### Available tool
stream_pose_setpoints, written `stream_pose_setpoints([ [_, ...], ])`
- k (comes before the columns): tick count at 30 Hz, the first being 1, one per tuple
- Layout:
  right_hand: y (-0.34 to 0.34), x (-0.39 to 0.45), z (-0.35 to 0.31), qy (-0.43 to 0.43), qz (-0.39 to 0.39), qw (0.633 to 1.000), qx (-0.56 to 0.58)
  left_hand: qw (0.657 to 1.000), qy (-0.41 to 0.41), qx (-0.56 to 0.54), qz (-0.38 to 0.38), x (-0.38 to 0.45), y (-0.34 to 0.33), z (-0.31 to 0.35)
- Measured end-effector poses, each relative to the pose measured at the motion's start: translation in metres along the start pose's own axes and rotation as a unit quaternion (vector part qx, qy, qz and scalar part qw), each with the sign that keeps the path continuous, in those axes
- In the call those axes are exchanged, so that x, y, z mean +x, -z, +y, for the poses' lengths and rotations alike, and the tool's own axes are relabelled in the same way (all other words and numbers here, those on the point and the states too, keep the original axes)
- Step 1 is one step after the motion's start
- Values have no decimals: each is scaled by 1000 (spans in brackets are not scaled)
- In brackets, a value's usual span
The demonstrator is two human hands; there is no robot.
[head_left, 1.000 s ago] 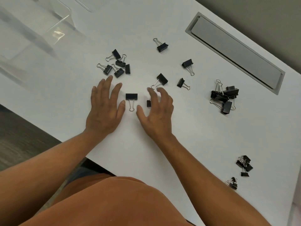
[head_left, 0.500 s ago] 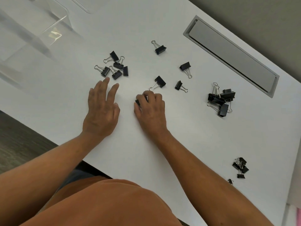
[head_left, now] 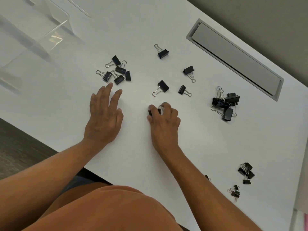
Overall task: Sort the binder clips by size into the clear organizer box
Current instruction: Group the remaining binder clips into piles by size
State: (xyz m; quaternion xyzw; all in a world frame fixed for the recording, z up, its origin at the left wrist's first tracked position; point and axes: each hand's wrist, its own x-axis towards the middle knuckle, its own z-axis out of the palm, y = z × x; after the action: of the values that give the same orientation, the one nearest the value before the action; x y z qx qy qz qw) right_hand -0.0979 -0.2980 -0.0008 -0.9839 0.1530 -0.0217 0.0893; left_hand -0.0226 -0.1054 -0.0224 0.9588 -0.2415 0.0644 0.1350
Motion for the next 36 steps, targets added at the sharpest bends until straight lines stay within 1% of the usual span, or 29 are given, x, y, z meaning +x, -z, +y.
stream_pose_setpoints([
  [2,7,5,-5,6,-24,1000,19,1000,-5,9,-2,0,-1,-1],
  [4,14,11,-9,-11,-80,995,51,1000,-5,13,-4,-1,-1,0],
  [6,19,14,-13,-16,-119,990,70,1000,8,-1,-5,-3,-1,-1],
  [9,20,12,-11,17,-129,990,59,1000,5,-5,-5,-5,0,1],
  [11,16,14,-5,37,-128,987,89,1000,12,-8,-7,-5,0,1],
  [12,14,20,-2,38,-120,985,117,1000,19,-8,-7,-4,0,0],
  [13,16,26,2,27,-95,984,150,1000,18,-8,-8,-3,0,2],
  [15,21,42,8,31,-8,982,187,1000,12,-6,-8,1,1,4],
  [17,23,61,10,46,69,979,186,1000,8,0,-5,4,2,3],
  [19,19,80,12,55,104,980,159,1000,8,0,-1,3,2,3],
  [23,-6,105,18,77,95,989,82,1000,9,-7,-4,3,3,3],
  [25,-14,110,17,75,92,991,62,1000,10,-11,-3,3,3,3],
  [28,-17,120,15,77,104,991,46,1000,8,-17,-4,3,2,3],
  [36,-16,180,15,74,123,988,-58,999,12,-34,-5,5,1,3],
])
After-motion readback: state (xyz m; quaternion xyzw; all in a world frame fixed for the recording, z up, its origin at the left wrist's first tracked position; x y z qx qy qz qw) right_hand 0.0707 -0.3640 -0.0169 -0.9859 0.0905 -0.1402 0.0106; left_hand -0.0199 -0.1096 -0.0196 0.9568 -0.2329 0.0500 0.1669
